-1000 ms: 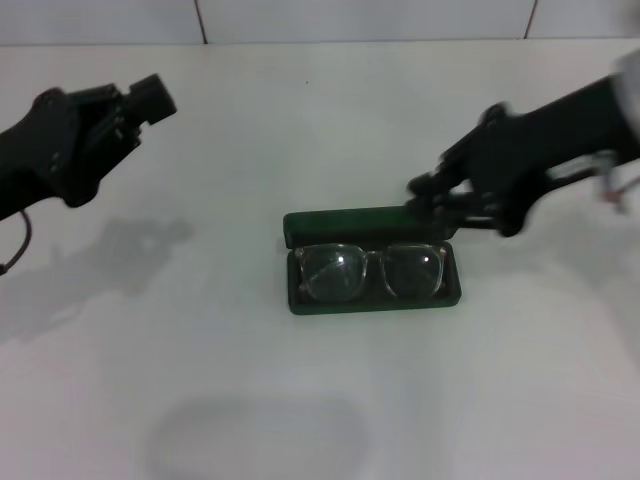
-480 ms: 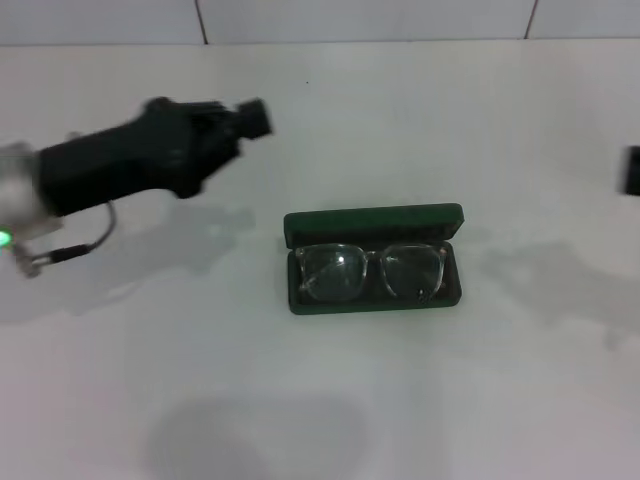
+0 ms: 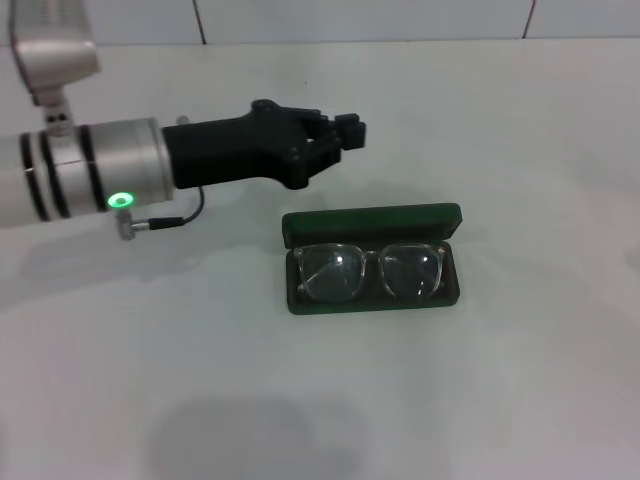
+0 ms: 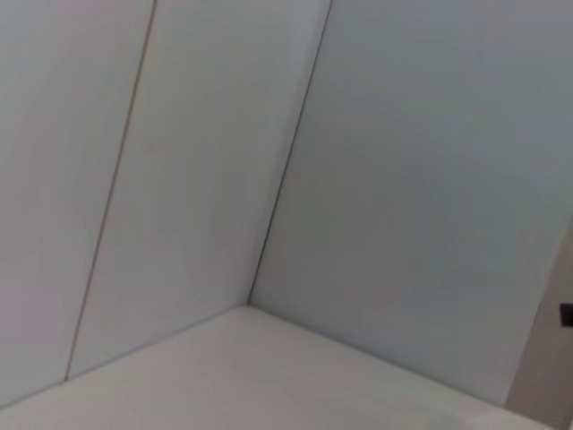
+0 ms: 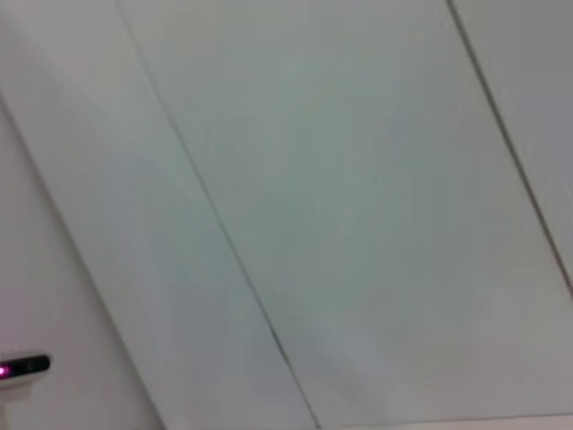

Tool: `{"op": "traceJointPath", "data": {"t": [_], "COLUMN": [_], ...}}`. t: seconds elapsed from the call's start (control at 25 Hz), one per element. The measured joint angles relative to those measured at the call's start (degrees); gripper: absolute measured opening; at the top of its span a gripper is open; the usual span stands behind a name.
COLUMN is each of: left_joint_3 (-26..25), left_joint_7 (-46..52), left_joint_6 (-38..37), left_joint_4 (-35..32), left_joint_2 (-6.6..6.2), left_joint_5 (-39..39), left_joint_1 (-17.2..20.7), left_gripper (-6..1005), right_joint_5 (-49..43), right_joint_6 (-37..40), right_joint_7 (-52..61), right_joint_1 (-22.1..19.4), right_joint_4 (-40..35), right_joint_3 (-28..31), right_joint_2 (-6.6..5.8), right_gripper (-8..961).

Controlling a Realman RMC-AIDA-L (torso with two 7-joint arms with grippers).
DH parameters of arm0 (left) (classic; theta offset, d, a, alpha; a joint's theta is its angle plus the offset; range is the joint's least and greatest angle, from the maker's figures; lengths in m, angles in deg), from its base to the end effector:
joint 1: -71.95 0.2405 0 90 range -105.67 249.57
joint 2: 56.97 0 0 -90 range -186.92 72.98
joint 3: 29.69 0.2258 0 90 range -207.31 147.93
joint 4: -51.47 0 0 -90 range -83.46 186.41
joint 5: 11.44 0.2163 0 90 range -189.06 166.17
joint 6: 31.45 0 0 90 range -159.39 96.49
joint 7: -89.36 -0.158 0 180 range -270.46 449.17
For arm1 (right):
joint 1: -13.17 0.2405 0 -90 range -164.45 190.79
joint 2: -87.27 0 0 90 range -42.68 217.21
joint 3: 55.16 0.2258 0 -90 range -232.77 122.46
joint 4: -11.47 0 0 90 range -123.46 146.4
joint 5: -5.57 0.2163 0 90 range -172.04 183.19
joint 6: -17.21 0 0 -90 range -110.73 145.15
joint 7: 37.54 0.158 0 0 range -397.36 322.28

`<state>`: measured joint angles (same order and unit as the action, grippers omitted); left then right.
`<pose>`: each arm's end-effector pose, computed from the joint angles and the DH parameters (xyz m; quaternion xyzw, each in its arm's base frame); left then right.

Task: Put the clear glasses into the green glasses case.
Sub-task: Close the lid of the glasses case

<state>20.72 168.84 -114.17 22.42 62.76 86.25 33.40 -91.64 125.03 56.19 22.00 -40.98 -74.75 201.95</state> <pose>-0.1700 0.3570 -0.0296 -0.9203 -0.2010 -0.3213 0.0966 0.3069 0.2312 0.1559 -0.8125 0.3155 0.3939 0.2917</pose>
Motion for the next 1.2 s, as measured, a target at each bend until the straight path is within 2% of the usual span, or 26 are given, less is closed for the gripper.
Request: {"op": "traceJointPath", "data": {"t": [0.12,0.16,0.2,0.48,1.2], "left_joint_3": [1.48,4.71,5.87,14.88,16.69], "left_joint_7": [0.10,0.43,0.77,3.36,3.43], "left_joint_6": [2.23,6.14,7.37,13.96,14.44], "left_joint_4": [1.40,3.10,3.44,3.73,4.08], "left_joint_2": [0.01,0.12,0.19,0.49,0.23], "left_joint_5": [-0.03,-0.10,-0.10,-1.87,-2.30], "left_joint_1": [-1.29,-3.28,-3.83,-5.67,-5.06], "left_gripper": [112,115,116,119,128], "right_joint_5": [-0.04,-0.05,-0.06,-0.56,-0.61], "right_joint_6": [-0.26,-0.37,-0.44,-1.61,-2.82], "right_joint_7": [-1.78,-2.53,-3.13,-5.08,-5.90], "right_joint_1": [-0.17,-0.06,0.08,1.42,3.04], "right_joint_4": [2.54,3.60,4.42,7.30,10.24], "right_joint_3": [0.66,0.80,0.85,0.79,0.38], "right_joint_2": [-0.39,-0.54,-0.65,-0.86,-1.33], "right_gripper": [139,139,139,139,137]}}
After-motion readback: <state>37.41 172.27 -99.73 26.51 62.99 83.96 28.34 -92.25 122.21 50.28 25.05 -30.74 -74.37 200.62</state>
